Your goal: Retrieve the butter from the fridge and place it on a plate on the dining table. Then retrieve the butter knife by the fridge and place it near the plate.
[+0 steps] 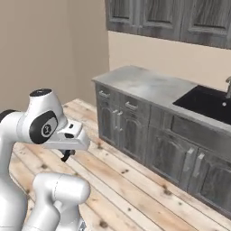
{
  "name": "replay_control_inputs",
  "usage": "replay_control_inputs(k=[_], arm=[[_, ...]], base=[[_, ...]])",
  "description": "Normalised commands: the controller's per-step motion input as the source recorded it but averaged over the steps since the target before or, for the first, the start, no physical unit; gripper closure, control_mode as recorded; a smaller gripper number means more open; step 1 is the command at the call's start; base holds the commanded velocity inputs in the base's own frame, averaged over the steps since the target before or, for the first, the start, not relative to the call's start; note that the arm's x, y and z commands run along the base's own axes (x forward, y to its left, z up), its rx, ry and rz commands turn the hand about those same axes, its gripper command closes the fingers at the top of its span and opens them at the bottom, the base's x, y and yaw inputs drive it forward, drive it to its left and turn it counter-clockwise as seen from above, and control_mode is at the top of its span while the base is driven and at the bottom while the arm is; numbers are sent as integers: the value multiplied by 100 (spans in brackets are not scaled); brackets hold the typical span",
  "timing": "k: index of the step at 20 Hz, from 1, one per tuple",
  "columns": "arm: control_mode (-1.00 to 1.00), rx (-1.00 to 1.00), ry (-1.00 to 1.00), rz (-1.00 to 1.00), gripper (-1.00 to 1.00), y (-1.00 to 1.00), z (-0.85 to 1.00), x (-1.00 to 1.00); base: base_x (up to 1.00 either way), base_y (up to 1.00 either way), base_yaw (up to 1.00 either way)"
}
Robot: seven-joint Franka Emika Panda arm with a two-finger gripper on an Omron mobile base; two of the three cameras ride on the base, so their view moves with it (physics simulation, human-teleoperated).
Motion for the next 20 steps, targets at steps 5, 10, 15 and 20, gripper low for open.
replay_control_inputs(k=[5, 10, 15, 20], arm=[[100, 0, 0, 0, 100, 0, 0, 0], [100, 0, 0, 0, 100, 0, 0, 0], [100, 0, 0, 0, 100, 0, 0, 0], [100, 0, 0, 0, 100, 0, 0, 0]], base=[[79, -37, 76], [77, -23, 80], [98, -6, 71], [100, -9, 72]])
